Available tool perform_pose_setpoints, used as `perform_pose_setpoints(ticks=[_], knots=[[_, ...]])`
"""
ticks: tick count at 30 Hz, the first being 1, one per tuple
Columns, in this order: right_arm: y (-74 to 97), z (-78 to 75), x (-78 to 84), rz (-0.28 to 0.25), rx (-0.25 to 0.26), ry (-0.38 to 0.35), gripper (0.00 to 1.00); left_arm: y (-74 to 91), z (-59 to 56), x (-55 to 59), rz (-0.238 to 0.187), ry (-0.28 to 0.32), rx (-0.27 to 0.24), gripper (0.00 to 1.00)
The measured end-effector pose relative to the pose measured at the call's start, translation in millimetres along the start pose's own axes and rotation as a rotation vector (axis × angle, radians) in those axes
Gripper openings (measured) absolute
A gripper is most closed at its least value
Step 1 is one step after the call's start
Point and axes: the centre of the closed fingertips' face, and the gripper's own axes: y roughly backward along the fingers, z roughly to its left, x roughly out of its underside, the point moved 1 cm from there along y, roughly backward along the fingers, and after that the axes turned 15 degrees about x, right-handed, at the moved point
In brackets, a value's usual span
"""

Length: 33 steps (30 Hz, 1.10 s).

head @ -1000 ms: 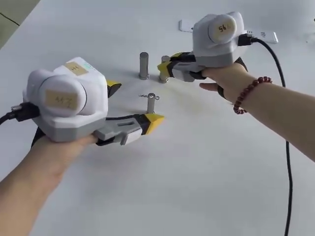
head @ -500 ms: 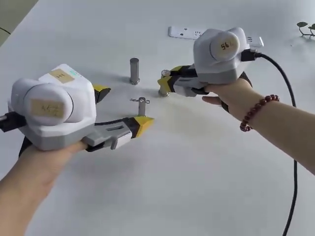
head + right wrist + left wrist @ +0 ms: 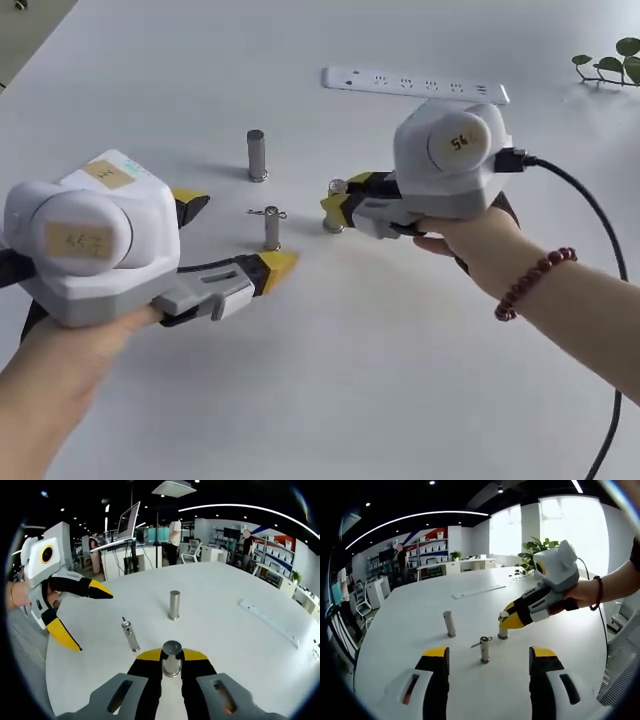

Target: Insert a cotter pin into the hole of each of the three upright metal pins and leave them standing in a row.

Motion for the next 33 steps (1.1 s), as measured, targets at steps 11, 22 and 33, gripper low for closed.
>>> perform_pose_setpoints(ticks=[11, 22, 33], knots=[[14.4, 9.1, 5.3, 0.003, 0.051, -0.067, 0.08, -0.3, -4.6, 0.0, 0.003, -0.004, 0.006, 0.64], [23.0, 21.0, 18.4, 0.006, -0.002, -0.052, 0.08, -1.2, -8.9, 0.2, 0.007, -0.008, 0.012, 0.64], [24.7, 21.8, 21.8, -0.029, -0.046, -0.012, 0.08, -2.3, -10.1, 0.8, 0.008, -0.006, 0.013, 0.63]])
